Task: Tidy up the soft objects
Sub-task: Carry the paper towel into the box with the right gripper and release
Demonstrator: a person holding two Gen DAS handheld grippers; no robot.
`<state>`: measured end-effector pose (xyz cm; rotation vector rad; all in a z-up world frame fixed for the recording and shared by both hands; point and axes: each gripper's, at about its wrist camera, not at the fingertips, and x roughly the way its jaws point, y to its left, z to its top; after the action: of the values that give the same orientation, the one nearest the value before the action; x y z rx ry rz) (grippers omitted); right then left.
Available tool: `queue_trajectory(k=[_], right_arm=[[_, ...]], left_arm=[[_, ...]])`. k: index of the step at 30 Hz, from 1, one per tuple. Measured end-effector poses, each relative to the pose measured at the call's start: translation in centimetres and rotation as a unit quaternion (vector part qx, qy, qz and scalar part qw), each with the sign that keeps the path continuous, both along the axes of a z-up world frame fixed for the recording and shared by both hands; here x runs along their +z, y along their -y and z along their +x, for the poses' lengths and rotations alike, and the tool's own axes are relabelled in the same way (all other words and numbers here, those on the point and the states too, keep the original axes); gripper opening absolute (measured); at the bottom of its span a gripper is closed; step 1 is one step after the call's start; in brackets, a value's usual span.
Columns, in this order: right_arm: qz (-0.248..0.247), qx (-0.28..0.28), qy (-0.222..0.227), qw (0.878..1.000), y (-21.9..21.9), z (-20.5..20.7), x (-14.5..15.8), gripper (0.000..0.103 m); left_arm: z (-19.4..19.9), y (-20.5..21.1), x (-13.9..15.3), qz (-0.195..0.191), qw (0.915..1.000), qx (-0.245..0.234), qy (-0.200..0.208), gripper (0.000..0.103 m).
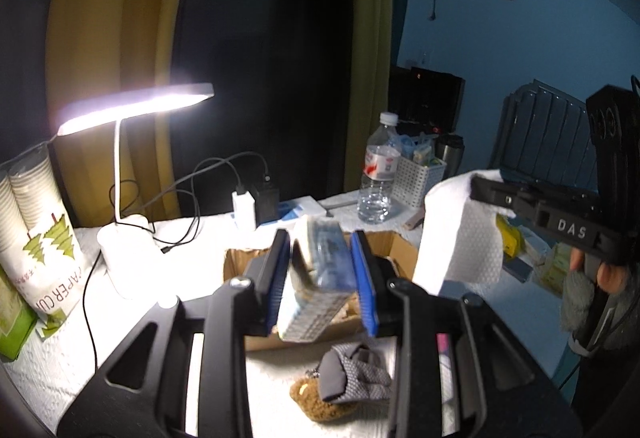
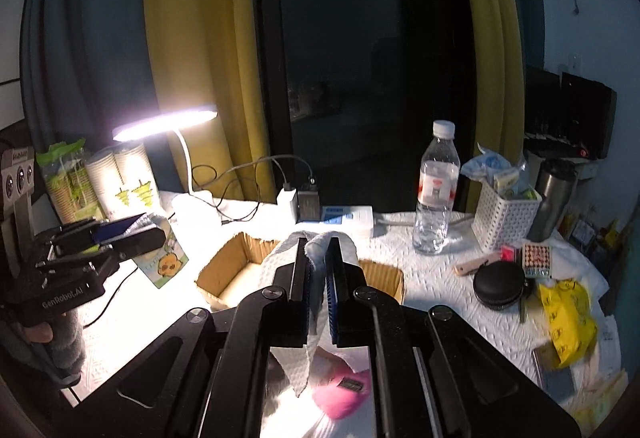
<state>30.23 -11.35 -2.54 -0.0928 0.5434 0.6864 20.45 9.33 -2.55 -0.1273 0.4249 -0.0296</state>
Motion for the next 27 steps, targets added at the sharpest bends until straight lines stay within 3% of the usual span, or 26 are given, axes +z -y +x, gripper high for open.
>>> queue_trajectory(k=[12,22,23,24,26,27], right_arm=[[0.006,0.022,-0.003,1.000,-3.5,3.6,-0.4,0.008],[-0.014,0.045,-0.087,0.995,-7.3,6.3,-7.0,0.008],[-0.023,0.047,-0.095,0.994,-7.6,6.3,-7.6,0.013],[-0.033,0.049,-0.103,0.993,-8.0,6.4,-8.1,0.030],[-0.042,0.044,-0.103,0.993,-8.5,6.0,-8.6,0.053],[-0.044,0.043,-0.101,0.993,-8.5,5.7,-8.5,0.054]], left_arm=[[3.0,-2.1,-1.5,-0.015,0.9998,0.011,-0.007,0.032],[2.4,-4.6,-5.0,-0.038,0.9968,0.041,-0.058,0.033],[2.3,-4.8,-5.2,-0.040,0.9963,0.045,-0.062,0.034],[2.2,-4.9,-5.5,-0.041,0.9959,0.048,-0.065,0.036],[2.0,-5.0,-5.6,-0.042,0.9956,0.051,-0.066,0.037],[1.8,-5.1,-5.6,-0.042,0.9957,0.050,-0.066,0.038]])
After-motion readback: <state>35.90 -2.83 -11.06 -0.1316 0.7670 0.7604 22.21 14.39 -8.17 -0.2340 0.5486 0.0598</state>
